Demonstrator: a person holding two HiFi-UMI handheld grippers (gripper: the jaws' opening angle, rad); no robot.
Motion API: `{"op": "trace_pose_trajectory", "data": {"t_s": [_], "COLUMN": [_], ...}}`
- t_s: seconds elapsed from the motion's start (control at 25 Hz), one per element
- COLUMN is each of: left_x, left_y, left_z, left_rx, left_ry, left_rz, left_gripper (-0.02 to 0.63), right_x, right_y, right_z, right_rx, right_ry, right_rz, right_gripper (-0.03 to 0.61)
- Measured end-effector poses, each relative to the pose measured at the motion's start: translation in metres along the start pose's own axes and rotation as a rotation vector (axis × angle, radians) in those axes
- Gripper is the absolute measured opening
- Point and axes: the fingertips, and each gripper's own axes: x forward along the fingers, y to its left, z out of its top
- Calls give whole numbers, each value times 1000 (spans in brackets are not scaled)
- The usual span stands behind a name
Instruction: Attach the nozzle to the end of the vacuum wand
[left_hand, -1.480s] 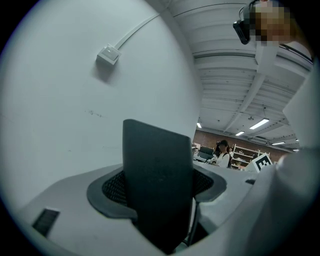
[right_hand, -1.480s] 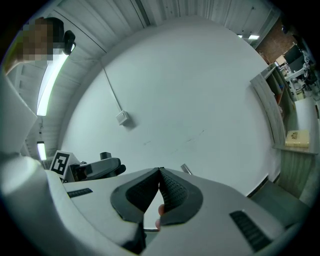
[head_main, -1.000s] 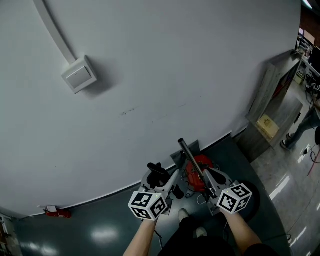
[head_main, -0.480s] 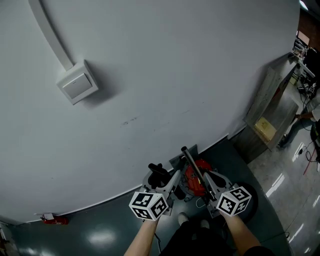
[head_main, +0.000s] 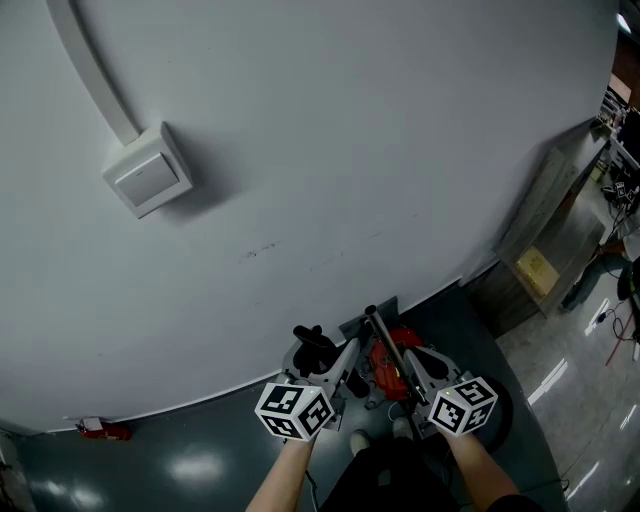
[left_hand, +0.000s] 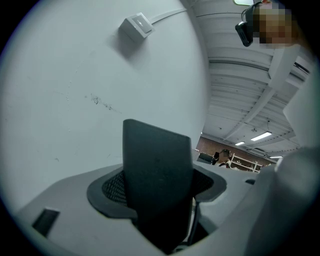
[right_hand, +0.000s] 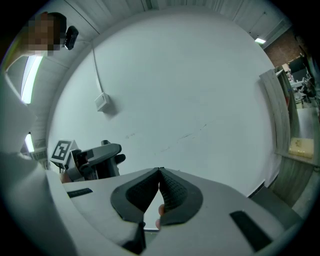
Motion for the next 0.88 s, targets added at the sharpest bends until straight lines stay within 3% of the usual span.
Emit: {"op": "trace_pose_trajectory", "data": {"t_s": [0.48,0.88], "left_x": [35,61], "left_y": [22,43], "left_z": [-2,-4], "left_rx": [16,36], "left_ry": [9,24], "left_rz": [78,111], "left_gripper": [327,327], "right_x": [50,100], "right_y": [-48,-78], "right_z": [-43,-92], "right_rx": [-204,-359], "right_ry": [152,276], "right_rz": [45,95], "right_gripper": [25,144]}}
